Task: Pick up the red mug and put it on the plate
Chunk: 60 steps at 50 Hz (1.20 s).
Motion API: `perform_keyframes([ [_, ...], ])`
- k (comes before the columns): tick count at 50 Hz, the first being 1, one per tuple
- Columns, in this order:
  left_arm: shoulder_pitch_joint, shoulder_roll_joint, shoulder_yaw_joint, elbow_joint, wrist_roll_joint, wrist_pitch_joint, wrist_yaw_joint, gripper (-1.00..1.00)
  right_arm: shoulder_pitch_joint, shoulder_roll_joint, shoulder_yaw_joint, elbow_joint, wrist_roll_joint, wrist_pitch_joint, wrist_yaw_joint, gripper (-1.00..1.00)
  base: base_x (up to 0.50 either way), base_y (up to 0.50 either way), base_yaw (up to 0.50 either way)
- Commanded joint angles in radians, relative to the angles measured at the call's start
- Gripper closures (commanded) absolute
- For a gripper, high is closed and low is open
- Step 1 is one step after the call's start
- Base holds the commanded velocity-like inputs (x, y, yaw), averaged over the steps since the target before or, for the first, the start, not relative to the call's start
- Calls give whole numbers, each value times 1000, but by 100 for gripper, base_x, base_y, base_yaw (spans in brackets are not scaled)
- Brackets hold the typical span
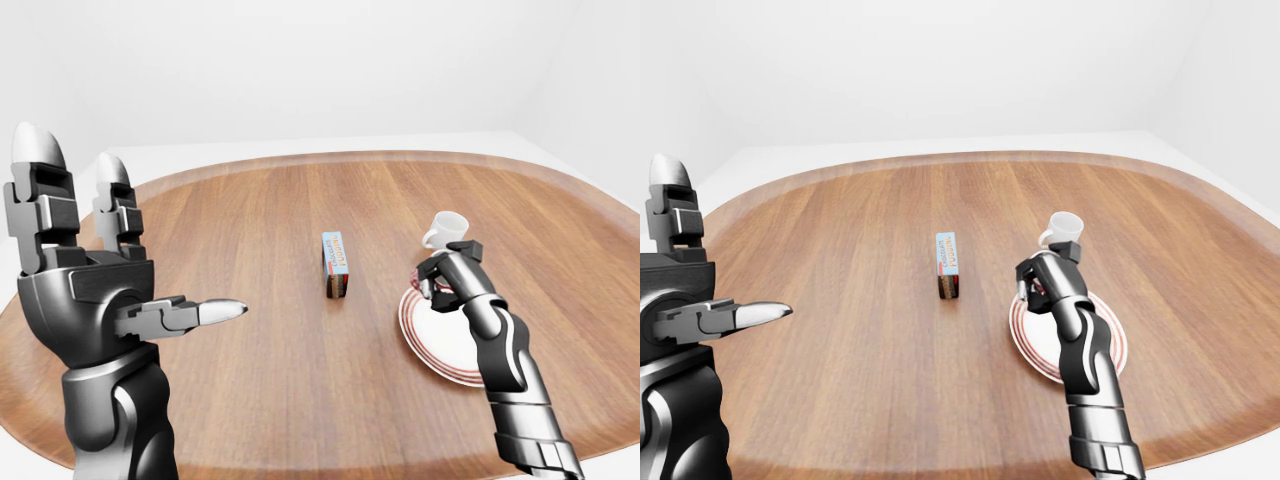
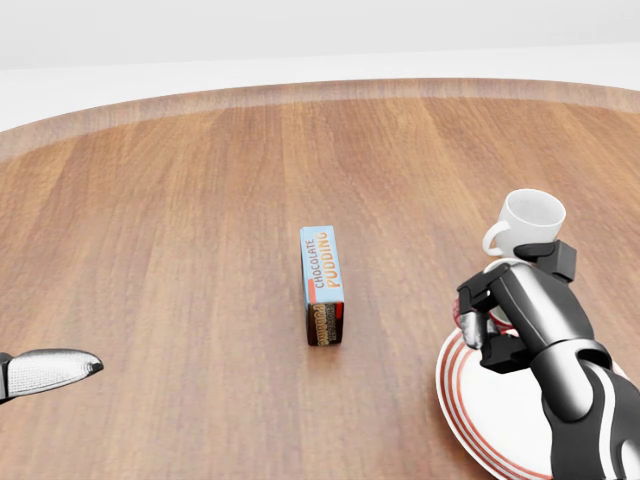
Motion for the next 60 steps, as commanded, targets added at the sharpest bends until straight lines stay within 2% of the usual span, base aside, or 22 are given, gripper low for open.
perform_keyframes([
  [1, 2, -1, -3, -3, 1, 0, 0, -100, 14, -58, -71, 47, 68, 0, -46, 100, 0, 0, 0],
  [13, -4, 3, 6, -6, -6, 0, 3, -100, -21, -115, -96, 245, 153, 0, -137, 100, 0, 0, 0],
  [22, -9, 6, 9, -7, -10, 0, 6, -100, -67, -136, -78, 393, 207, 0, -189, 100, 0, 0, 0],
  [31, -9, 7, 10, -6, -12, 0, 7, -100, -186, -173, -26, 711, 244, 0, -282, 100, 0, 0, 0],
  [42, -10, 8, 11, 0, -11, 0, 5, -100, -356, -201, 51, 1087, 227, 0, -374, 100, 0, 0, 0],
  [47, -7, 6, 7, 7, -6, 0, 4, -100, -387, -207, 75, 1163, 215, 0, -397, 100, 0, 0, 0],
  [60, -6, 4, 4, 8, -3, 0, 3, -100, -435, -224, 82, 1179, 192, 0, -385, 100, 0, 0, 0],
])
